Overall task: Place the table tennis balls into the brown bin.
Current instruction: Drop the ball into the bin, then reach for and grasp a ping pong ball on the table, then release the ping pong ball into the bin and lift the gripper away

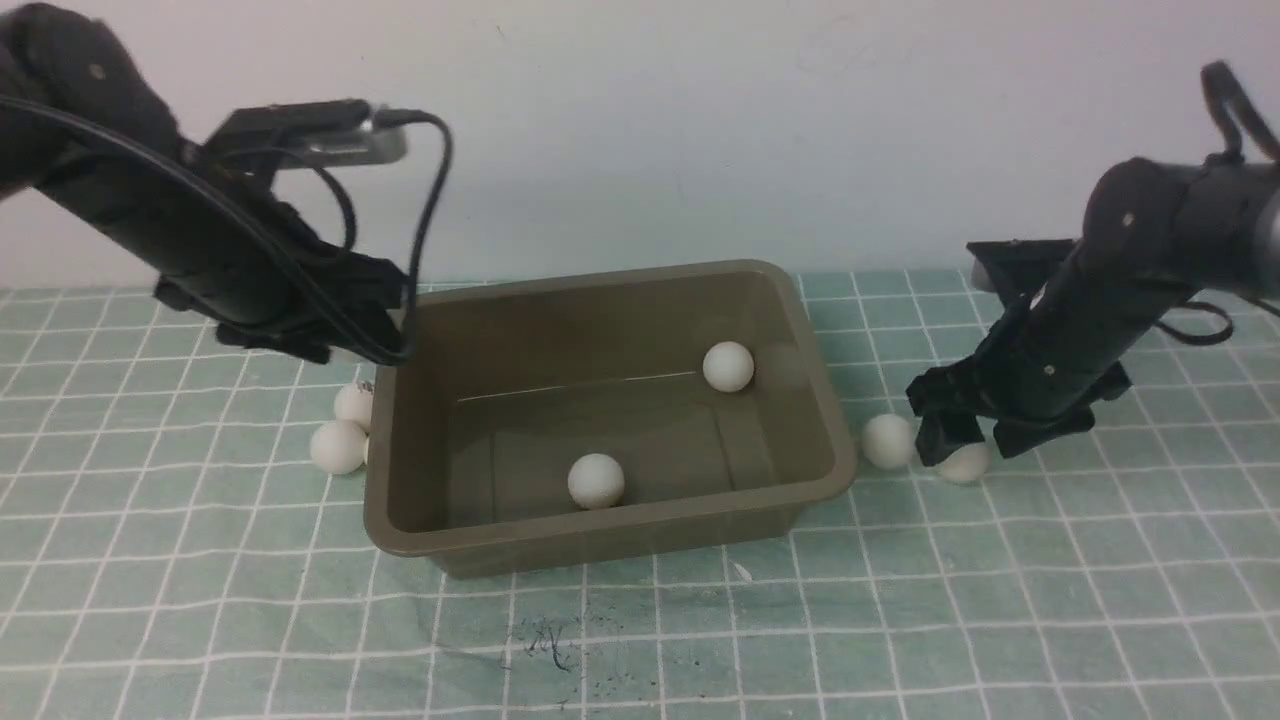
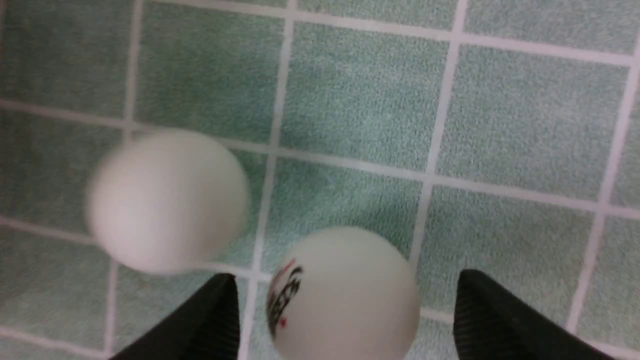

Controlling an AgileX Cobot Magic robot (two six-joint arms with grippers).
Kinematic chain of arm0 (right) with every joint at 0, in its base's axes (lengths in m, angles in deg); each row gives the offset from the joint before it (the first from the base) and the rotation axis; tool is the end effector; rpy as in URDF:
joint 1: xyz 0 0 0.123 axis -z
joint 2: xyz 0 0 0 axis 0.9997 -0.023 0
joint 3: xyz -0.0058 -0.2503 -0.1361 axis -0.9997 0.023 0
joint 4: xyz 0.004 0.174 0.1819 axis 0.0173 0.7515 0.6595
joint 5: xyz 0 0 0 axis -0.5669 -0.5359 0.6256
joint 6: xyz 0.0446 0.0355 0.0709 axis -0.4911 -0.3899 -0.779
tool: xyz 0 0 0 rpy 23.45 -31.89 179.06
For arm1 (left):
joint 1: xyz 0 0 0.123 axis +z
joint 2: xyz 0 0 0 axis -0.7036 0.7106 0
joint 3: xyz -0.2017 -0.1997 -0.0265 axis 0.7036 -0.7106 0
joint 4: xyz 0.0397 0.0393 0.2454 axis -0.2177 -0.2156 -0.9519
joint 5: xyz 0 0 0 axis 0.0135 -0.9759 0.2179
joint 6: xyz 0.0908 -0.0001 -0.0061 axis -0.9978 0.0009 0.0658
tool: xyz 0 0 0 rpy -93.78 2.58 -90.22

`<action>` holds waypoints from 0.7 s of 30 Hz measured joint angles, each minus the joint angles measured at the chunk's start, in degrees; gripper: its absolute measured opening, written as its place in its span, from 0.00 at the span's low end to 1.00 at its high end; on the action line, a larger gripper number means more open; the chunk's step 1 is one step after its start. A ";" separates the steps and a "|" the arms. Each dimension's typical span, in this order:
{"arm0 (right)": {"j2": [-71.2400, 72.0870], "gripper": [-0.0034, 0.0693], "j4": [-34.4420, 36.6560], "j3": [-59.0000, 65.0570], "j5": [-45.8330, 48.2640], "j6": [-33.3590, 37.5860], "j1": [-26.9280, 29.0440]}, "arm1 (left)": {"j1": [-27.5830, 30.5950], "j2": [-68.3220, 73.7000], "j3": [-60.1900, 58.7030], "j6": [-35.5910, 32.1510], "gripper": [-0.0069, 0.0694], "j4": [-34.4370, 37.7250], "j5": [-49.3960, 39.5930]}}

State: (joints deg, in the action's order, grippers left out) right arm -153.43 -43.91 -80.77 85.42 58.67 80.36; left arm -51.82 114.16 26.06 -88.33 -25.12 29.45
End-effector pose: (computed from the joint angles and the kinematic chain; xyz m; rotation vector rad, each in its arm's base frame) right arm 0.3965 0.0732 0.1562 -0.1604 2.9813 0.2700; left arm 0.3689 -0.0709 0.2652 0.2634 2.6966 -0.4060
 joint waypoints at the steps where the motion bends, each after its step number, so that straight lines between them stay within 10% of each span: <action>1: -0.54 0.77 0.00 0.00 0.00 0.00 -0.03 | -1.43 1.05 0.00 -0.06 0.54 0.36 0.19; 7: -1.56 0.52 -0.37 0.00 0.54 0.00 -0.03 | -5.64 7.08 0.79 -0.05 0.79 0.63 0.82; 11: 0.61 0.54 -0.94 -0.76 4.24 0.00 -0.03 | -5.23 7.59 4.84 2.38 0.87 -0.76 -1.10; 16: 7.43 0.54 3.25 -4.89 8.07 2.54 -2.09 | -1.26 4.57 9.78 5.96 0.46 -6.98 -4.88; 17: 8.89 0.54 4.86 -6.40 8.15 3.59 -3.77 | 0.95 3.45 10.24 6.40 0.26 -9.28 -5.66; 21: 9.61 0.54 7.00 -9.00 7.10 4.62 -8.72 | 6.93 2.57 10.03 7.01 0.11 -10.94 -7.24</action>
State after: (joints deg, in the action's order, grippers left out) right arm -143.82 -36.92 -89.78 92.52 63.29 71.64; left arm -44.89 116.73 36.09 -81.31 -36.07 22.21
